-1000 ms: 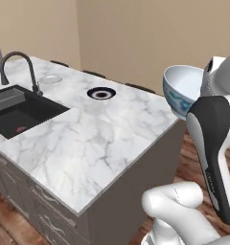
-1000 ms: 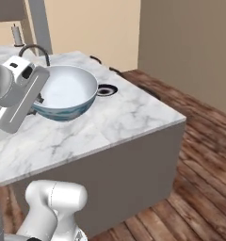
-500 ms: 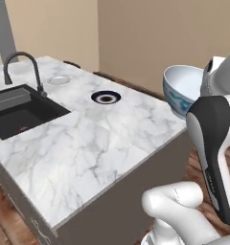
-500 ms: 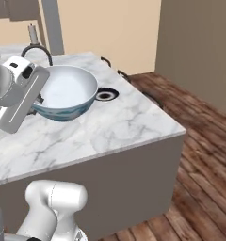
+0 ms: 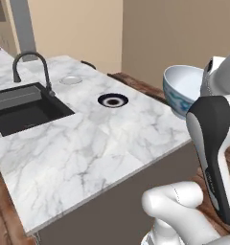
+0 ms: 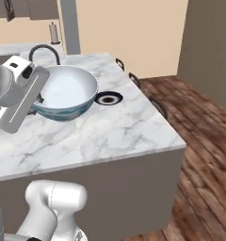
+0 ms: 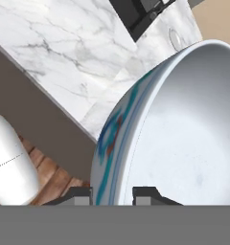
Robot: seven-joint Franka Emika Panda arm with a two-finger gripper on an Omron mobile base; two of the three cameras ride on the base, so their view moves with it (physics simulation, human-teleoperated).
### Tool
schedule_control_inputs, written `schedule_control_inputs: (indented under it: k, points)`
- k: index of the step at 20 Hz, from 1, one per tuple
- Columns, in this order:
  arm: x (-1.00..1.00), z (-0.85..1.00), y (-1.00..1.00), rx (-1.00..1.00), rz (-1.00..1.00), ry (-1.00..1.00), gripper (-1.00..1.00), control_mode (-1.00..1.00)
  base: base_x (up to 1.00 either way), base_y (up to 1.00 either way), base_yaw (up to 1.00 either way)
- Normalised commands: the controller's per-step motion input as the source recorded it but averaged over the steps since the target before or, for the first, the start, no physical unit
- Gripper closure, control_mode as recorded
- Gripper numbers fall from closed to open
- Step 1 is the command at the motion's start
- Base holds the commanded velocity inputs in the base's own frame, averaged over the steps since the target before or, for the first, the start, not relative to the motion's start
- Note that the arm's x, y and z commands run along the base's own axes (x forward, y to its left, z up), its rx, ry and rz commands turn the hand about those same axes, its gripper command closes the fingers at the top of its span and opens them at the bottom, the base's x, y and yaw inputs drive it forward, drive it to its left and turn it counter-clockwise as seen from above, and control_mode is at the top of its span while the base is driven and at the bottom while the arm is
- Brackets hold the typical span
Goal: Move the bowls from the cabinet to the plates on the dining table.
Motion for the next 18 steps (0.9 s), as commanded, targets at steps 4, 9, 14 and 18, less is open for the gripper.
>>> schedule_control_inputs:
  k: [4, 9, 14, 18]
  points:
    - [0.0, 0.0, 0.0, 0.0, 0.0, 0.0, 1.0, 1.0, 0.22, -0.48, 0.31]
    - [0.0, 0.0, 0.0, 0.0, 0.0, 0.0, 1.0, 1.0, 0.22, -0.48, 0.31]
    - [0.0, 0.0, 0.0, 0.0, 0.0, 0.0, 1.0, 1.0, 0.22, -0.48, 0.31]
    - [0.0, 0.0, 0.0, 0.0, 0.0, 0.0, 1.0, 1.0, 0.23, -0.48, 0.31]
